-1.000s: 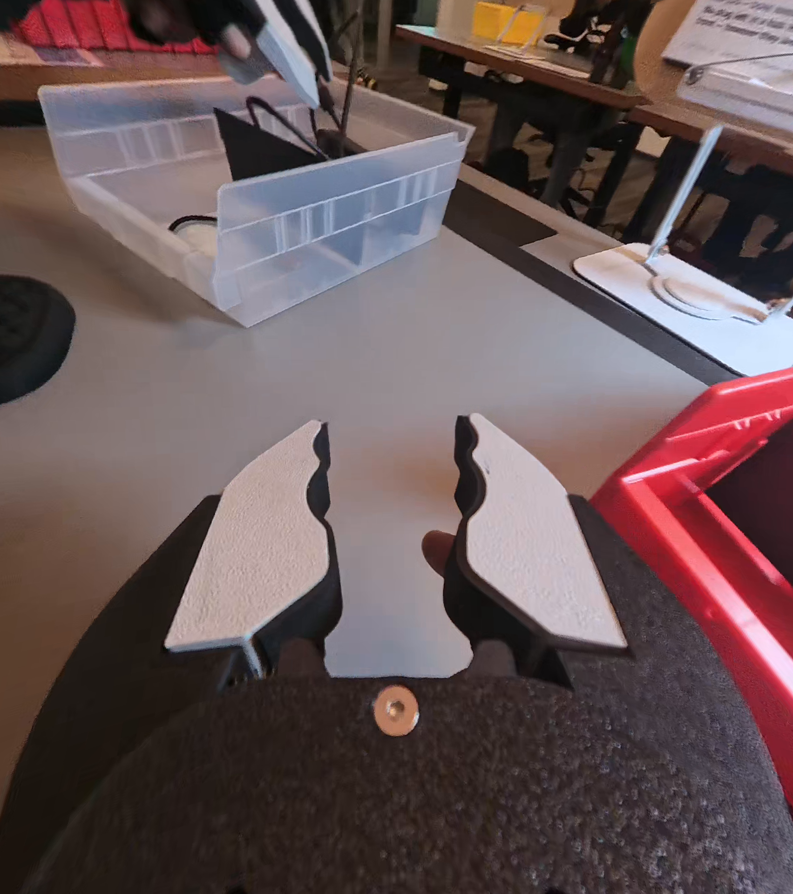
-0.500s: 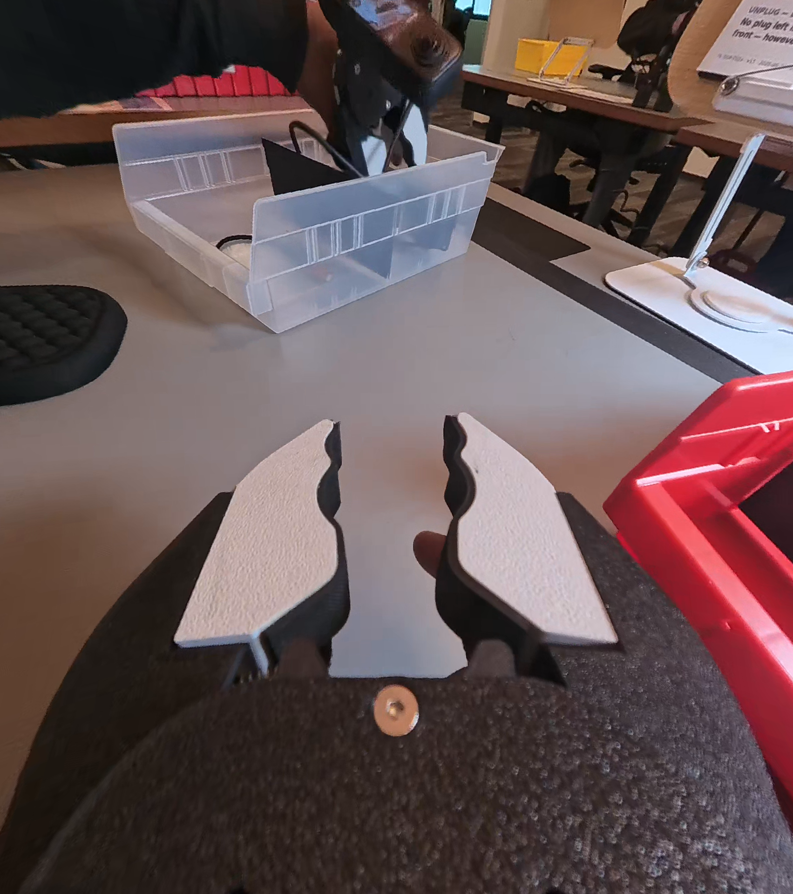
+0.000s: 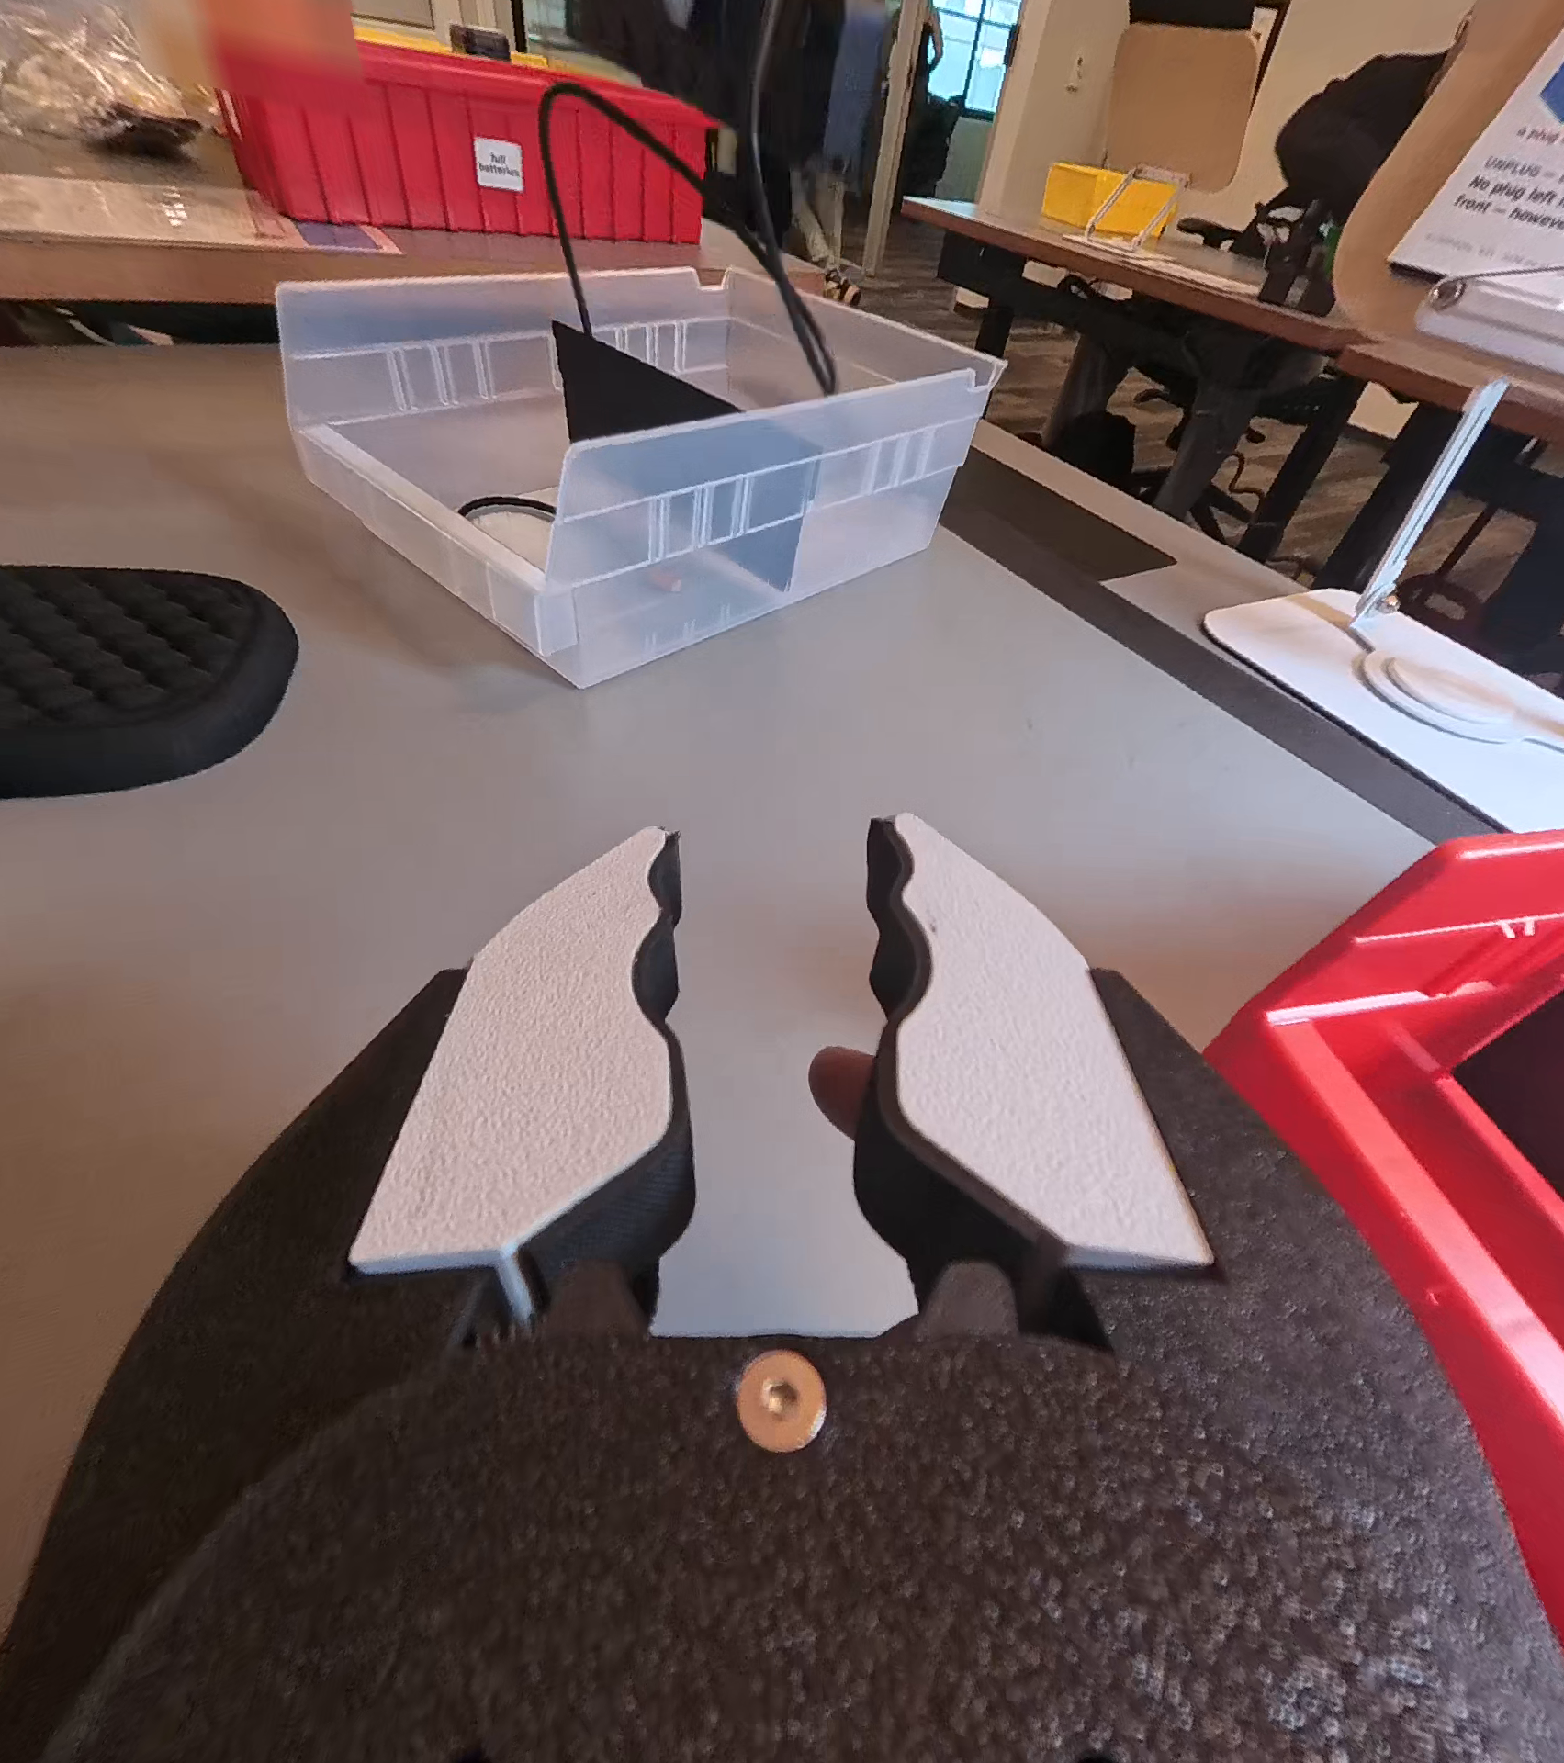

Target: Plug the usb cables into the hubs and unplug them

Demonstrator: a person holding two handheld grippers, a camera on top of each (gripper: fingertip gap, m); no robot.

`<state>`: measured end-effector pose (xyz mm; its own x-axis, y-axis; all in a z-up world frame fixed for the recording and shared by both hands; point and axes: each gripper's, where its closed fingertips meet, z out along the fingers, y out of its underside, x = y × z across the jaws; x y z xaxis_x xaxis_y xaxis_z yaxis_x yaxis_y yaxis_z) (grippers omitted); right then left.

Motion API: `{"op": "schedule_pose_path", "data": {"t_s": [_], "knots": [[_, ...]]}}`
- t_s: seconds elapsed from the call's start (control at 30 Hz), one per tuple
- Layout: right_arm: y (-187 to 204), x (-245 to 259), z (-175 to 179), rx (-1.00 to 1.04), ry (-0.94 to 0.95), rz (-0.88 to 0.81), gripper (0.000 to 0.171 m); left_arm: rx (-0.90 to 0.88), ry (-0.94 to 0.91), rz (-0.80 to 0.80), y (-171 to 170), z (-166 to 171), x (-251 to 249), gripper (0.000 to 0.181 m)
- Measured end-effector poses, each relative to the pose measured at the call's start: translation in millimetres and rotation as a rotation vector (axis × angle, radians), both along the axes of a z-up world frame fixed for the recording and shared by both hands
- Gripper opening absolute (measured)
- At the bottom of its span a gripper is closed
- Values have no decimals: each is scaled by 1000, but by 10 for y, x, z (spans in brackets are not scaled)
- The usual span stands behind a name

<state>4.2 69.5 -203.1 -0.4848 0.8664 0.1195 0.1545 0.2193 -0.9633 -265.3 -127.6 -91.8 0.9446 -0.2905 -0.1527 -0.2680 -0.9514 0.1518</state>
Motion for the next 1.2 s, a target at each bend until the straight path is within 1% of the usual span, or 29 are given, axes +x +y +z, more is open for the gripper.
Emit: {"op": "schedule_pose_path", "data": {"t_s": [0.07, 0.1, 0.2, 0.27, 0.3, 0.37, 0.43, 0.5, 0.57, 0.6, 0.63, 0.67, 0.7, 0.73, 0.83, 0.9, 0.93, 1.03, 1.1, 1.13, 1.2], "knots": [[-17, 8, 44, -12, 10, 7, 37, 48, -116, 52, 11, 187, 237, 27], [-33, 11, 80, -16, 20, 13, 37, 83, -144, 57, 36, 256, 316, 27], [-114, -8, 287, -15, 67, 26, 37, 147, -213, 35, 105, 359, 565, 28], [-200, -57, 460, -14, 81, 28, 37, 193, -276, 15, 223, 399, 777, 27], [-271, -87, 536, -22, 77, 39, 40, 215, -297, -1, 303, 417, 878, 27], [-415, -192, 663, -19, 79, 42, 51, 246, -342, -55, 475, 449, 1102, 27], [-524, -370, 795, 19, 133, 22, 62, 259, -367, -113, 644, 488, 1303, 27], [-592, -619, 923, 65, 211, -11, 67, 271, -374, -167, 809, 554, 1469, 28], [-627, -930, 940, 160, 246, -44, 73, 291, -370, -212, 961, 653, 1610, 27], [-604, -1093, 875, 225, 230, -63, 75, 298, -360, -234, 1013, 707, 1667, 27], [-588, -1208, 776, 271, 189, -56, 68, 302, -349, -253, 1045, 759, 1717, 27], [-595, -1249, 725, 284, 173, -25, 42, 312, -336, -265, 1070, 811, 1753, 27], [-620, -1218, 758, 283, 210, 14, 9, 323, -318, -268, 1081, 860, 1768, 27], [-664, -1125, 808, 297, 251, 74, 4, 330, -299, -268, 1069, 903, 1763, 27], [-694, -691, 1000, 335, 289, 241, 4, 333, -285, -235, 943, 930, 1680, 26], [-634, -309, 1220, 301, 271, 357, 3, 310, -285, -202, 837, 818, 1610, 26], [-559, -143, 1363, 291, 279, 383, 2, 289, -287, -198, 783, 725, 1608, 27], [-192, 157, 1830, 232, 318, 342, 1, 233, -371, -245, 667, 386, 1847, 26], [115, 169, 1992, 175, 297, 255, 2, 228, -467, -321, 635, 190, 2150, 27], [252, 135, 1987, 142, 271, 209, 2, 238, -519, -362, 632, 118, 2321, 26], [435, 24, 1742, 109, 165, 140, 2, 304, -634, -459, 657, 49, 2688, 26]]}}
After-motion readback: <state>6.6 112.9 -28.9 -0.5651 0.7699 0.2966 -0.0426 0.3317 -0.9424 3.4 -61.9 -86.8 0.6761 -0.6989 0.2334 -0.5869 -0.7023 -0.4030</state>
